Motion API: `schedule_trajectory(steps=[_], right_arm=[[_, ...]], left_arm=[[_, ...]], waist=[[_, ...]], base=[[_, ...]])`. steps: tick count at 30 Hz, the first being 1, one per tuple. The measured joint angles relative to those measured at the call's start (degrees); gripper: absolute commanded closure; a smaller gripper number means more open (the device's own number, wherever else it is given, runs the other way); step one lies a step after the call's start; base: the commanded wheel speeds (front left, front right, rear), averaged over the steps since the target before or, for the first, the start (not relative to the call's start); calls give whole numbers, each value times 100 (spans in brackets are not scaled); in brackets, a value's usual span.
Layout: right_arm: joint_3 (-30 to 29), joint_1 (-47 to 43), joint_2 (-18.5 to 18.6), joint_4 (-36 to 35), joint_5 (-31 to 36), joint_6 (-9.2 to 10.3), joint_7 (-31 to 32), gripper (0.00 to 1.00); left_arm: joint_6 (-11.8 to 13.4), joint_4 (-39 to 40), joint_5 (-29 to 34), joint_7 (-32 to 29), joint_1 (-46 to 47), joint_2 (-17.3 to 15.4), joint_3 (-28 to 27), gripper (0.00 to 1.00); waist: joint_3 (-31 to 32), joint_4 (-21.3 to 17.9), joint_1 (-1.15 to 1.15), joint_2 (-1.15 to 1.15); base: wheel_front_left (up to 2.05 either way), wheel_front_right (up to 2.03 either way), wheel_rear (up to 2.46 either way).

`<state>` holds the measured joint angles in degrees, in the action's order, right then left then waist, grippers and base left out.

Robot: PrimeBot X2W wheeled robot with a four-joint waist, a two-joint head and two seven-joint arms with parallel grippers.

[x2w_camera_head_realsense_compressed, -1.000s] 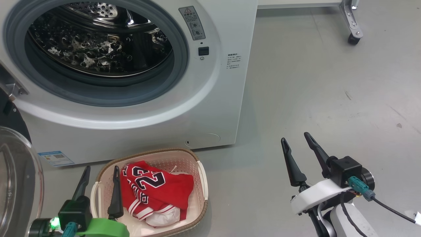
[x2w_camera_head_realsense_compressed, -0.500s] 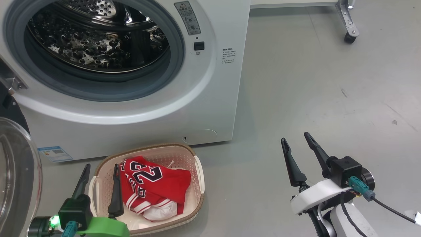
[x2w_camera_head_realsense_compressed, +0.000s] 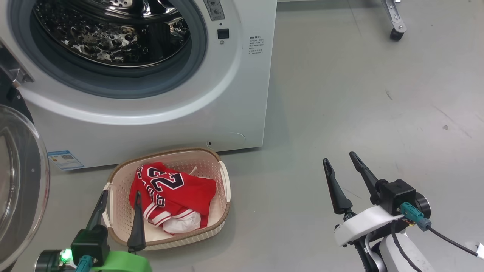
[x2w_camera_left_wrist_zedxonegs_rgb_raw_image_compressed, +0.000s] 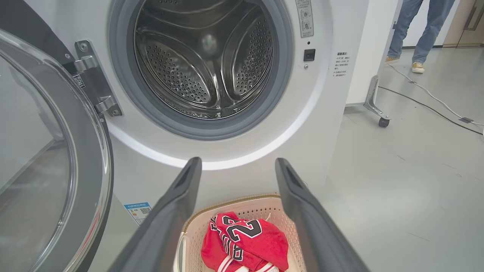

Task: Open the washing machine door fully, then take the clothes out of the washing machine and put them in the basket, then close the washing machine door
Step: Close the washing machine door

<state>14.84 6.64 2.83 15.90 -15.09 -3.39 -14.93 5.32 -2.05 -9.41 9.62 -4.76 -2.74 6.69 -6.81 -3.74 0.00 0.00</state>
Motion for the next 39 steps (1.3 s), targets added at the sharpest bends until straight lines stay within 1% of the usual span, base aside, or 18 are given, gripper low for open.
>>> schedule_trajectory(steps=[13, 39], right_arm=[[-3, 0, -1, -2, -1, 0, 0, 0], [-4, 0, -1, 21, -1, -1, 0, 0]], left_arm=[[-1, 77, 0, -75, -16, -1, 34, 0], [-1, 127, 0, -132, -28, -2, 60, 0]], waist=[[-34, 7, 0, 0], [-18, 24, 0, 0]], base=[[-41, 41, 0], [-1, 1, 0]])
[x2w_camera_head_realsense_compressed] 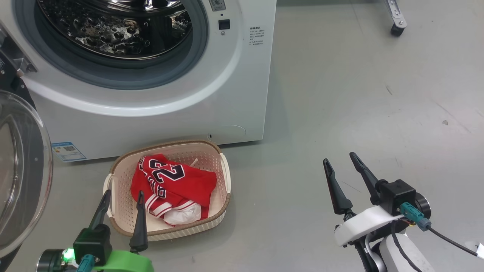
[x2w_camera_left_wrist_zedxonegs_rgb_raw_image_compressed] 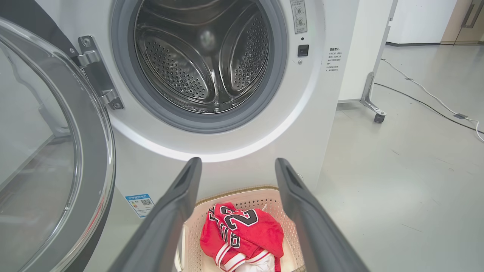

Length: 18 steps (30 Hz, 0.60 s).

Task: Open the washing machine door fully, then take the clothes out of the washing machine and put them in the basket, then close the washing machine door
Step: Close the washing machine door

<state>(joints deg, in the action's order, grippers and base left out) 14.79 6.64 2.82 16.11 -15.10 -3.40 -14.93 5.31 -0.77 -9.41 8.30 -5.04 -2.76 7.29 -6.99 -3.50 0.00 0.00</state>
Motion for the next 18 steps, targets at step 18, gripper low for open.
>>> schedule_trajectory(steps=[18], right_arm=[[-183, -1, -1, 0, 11, 2, 0, 0]], left_arm=[[0, 3, 0, -18, -11, -1, 47, 0]], waist=[[19, 184, 0, 0]], base=[[0, 0, 0]])
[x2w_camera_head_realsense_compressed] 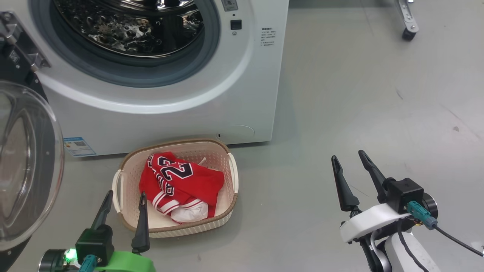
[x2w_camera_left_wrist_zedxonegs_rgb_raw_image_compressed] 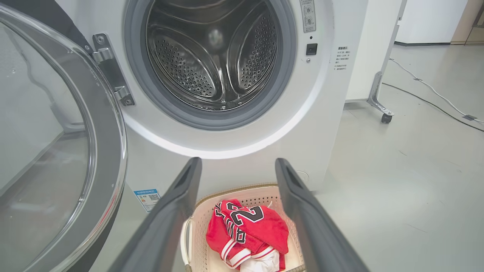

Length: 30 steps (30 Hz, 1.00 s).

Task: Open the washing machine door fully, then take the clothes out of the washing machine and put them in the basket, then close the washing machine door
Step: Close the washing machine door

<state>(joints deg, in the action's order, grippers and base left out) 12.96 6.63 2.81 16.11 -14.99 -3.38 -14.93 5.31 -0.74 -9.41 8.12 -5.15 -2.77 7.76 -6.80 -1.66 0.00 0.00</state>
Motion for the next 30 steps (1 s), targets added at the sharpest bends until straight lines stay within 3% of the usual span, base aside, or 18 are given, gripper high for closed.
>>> schedule_trajectory(steps=[12, 30], right_arm=[[-138, -1, 41, -104, 102, 0, 0, 0], [-214, -8, 71, -138, 163, -8, 0, 0]], left_arm=[[1, 9, -18, 2, 1, 1, -12, 0], [45, 7, -345, 87, 0, 4, -68, 0]], waist=[[-6, 567, 0, 0], [6, 1934, 0, 0]], base=[[0, 0, 0], [0, 0, 0]])
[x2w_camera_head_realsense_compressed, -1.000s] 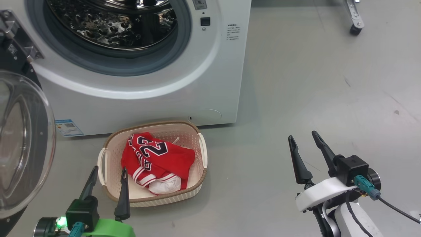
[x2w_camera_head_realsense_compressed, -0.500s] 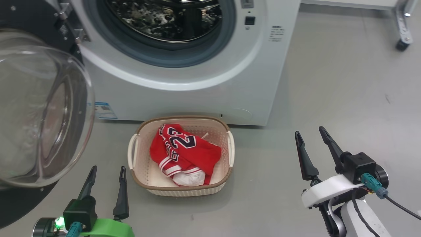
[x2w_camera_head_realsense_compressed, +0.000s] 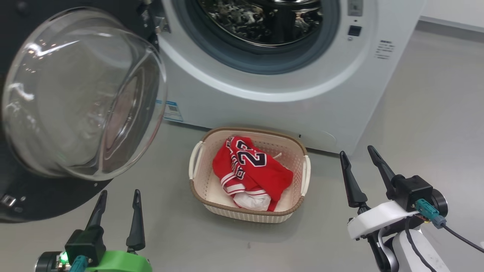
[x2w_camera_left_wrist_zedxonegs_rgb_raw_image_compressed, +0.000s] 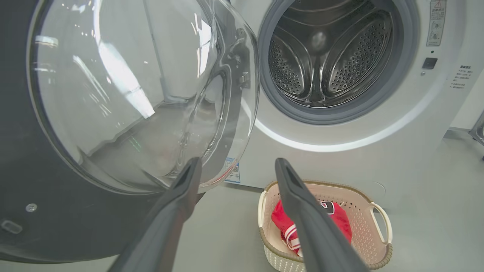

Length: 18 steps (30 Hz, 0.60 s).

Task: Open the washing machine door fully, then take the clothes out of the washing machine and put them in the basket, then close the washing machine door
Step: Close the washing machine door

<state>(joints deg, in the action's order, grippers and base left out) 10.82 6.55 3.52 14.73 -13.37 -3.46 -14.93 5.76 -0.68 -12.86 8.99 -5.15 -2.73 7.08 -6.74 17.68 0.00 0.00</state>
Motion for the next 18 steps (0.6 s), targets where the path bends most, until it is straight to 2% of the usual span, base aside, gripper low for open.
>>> schedule_trajectory(steps=[10, 18], right_arm=[[36, -8, 0, 71, 35, -53, 0, 0], [103, -24, -4, 116, 49, -100, 0, 0]], left_arm=[[21, -43, -35, 67, -18, 2, -84, 0], [29, -45, -75, 71, -116, 2, -108, 0]], waist=[[30, 573, 0, 0], [91, 847, 0, 0]], base=[[0, 0, 0], [0, 0, 0]])
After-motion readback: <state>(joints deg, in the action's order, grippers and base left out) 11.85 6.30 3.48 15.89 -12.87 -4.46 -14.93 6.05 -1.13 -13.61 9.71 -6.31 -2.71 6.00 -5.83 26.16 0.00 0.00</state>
